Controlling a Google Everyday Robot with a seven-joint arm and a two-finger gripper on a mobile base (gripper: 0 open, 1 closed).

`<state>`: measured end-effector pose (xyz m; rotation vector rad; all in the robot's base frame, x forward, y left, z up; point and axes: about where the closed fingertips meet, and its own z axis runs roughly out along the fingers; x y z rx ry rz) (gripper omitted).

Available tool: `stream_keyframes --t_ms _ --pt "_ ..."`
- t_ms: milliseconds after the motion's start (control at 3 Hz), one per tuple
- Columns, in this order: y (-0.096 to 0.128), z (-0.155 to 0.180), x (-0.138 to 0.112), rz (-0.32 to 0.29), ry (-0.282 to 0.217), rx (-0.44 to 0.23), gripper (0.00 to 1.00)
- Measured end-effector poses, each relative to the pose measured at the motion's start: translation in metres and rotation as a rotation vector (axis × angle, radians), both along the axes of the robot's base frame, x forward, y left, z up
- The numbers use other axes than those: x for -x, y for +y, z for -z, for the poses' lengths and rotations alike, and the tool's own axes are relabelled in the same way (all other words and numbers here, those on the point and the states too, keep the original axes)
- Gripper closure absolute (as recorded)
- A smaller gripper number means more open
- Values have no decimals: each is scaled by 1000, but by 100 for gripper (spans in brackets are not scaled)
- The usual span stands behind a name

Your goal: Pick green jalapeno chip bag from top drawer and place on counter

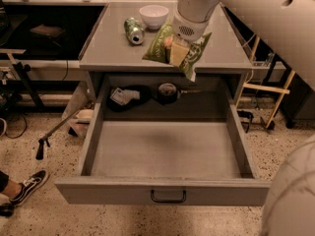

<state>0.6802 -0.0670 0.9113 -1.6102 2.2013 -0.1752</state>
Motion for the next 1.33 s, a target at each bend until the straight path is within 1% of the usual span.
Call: stream_keyframes --t_ms 333,667,1000,1333 --pt "-6 1 0 14 -16 -10 100" --pt "-64 -64 -6 139 -185 -37 100" --pt "-120 -135 -20 262 -337 -80 100" --pt "-145 -164 -44 320 -377 -97 100"
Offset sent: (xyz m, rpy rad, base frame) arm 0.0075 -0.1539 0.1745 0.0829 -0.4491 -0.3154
